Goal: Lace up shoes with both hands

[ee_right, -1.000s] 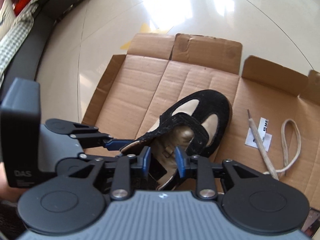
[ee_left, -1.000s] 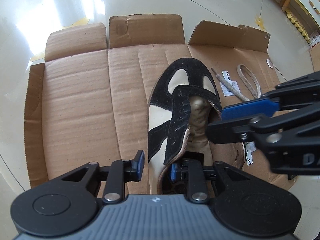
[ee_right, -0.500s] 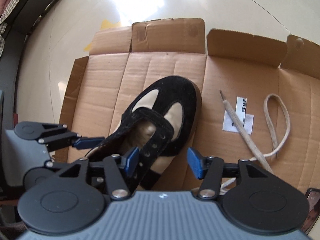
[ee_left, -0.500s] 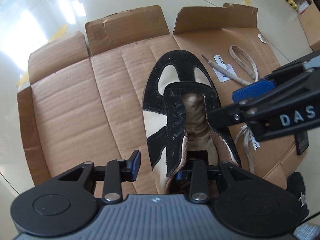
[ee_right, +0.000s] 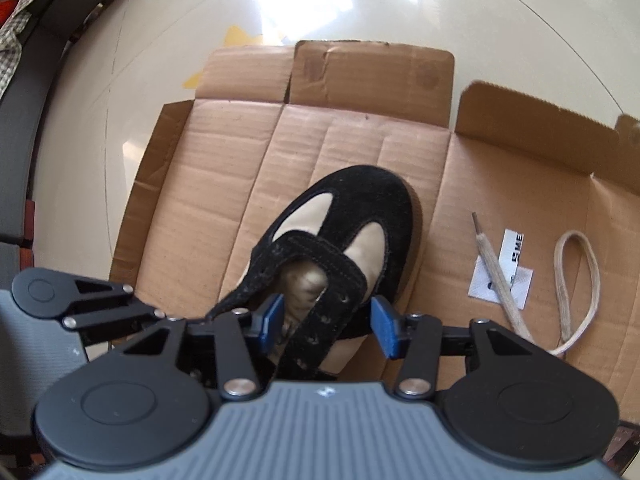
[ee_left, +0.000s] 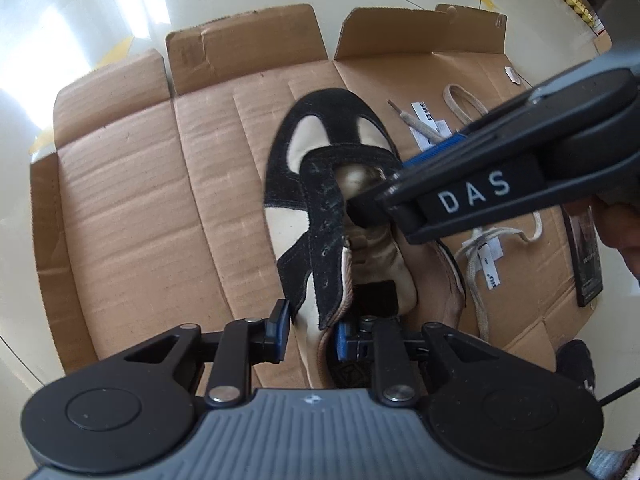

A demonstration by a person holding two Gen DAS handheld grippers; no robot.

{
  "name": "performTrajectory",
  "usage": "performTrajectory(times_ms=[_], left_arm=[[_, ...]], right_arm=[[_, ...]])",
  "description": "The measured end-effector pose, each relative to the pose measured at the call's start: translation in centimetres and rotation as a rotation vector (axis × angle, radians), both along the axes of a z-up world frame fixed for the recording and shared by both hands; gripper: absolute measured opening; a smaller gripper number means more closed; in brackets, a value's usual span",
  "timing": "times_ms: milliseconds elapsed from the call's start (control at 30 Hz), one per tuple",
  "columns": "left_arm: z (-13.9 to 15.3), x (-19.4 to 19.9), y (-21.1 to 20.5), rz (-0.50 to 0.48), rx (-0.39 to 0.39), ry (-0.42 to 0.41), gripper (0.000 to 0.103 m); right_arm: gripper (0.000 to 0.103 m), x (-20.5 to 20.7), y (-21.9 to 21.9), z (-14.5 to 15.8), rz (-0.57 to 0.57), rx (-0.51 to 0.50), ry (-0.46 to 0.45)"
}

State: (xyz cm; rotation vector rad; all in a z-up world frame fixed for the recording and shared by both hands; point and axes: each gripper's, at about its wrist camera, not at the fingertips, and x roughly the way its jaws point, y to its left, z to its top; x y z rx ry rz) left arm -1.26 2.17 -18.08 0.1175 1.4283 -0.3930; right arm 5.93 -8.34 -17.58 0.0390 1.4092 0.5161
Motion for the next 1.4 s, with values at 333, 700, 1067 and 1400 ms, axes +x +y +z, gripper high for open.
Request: performTrajectory(times_ms=[333, 700, 1067, 1400], left_arm=[[0.3, -0.4, -0.2, 0.038, -0.018, 0.018, 0.022], [1.2, -0.2, 0.1, 0.037, -0.019, 0.026, 0.037], [4.3, 0.7, -1.2, -0.012, 0.015, -0.107, 0.060], [4.3, 1.0, -1.3, -0.004, -0.024, -0.102, 0.060]], right_arm=[[0.048, 0.6, -0.6, 0.4, 0.042, 0.021, -0.024], [0.041, 1.7, -4.2, 1.9, 0.014, -0.013, -0.106], [0.035, 2.9, -5.9, -2.7, 0.065, -0.181, -0.131], [0.015, 3.4, -5.8, -4.3, 0.094, -0.173, -0.149]])
